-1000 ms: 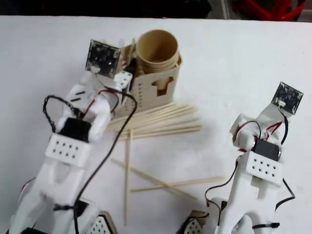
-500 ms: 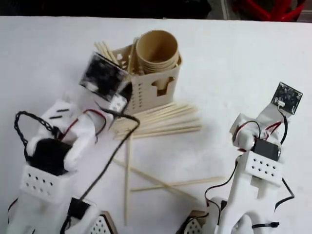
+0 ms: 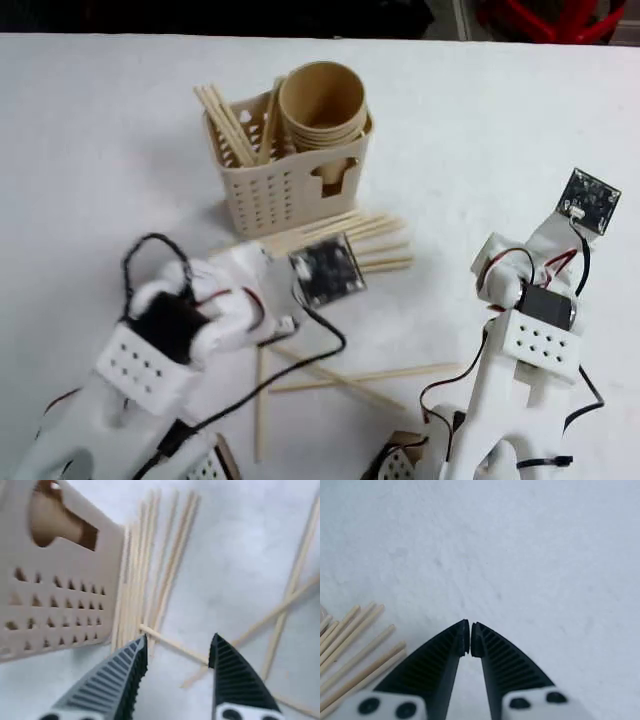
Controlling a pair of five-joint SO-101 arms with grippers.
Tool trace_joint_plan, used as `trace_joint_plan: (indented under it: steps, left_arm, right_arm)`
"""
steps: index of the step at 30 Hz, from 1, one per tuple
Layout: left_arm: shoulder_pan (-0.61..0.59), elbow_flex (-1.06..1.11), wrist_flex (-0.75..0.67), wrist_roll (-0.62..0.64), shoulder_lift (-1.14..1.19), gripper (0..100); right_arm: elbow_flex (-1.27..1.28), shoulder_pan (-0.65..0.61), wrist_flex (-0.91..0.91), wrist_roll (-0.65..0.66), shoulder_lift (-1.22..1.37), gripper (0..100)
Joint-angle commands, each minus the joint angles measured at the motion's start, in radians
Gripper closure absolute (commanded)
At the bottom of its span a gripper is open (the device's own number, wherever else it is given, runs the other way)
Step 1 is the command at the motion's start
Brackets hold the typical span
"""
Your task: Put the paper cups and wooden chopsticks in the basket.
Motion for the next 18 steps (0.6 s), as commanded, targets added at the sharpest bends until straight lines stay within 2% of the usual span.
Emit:
trace_joint_plan:
  steps: [1, 7, 12, 18]
  left_arm:
    - [0.079, 0.11, -0.078, -0.014, -0.021, 77]
    - [0.17, 0.221, -0.184, -0.011, 0.059, 77]
    - [0.18, 0.146, -0.249, 0.048, 0.32, 77]
    - [0.254, 0.009, -0.255, 0.051, 0.59, 77]
  right_arm:
    - [-0.031, 0.035, -0.021, 0.005, -0.022, 98.1]
    - [-0.051, 0.079, -0.018, 0.005, -0.022, 98.1]
    - [-0.051, 0.079, -0.019, 0.005, -0.022, 98.1]
    - [-0.051, 0.081, -0.019, 0.003, -0.022, 98.1]
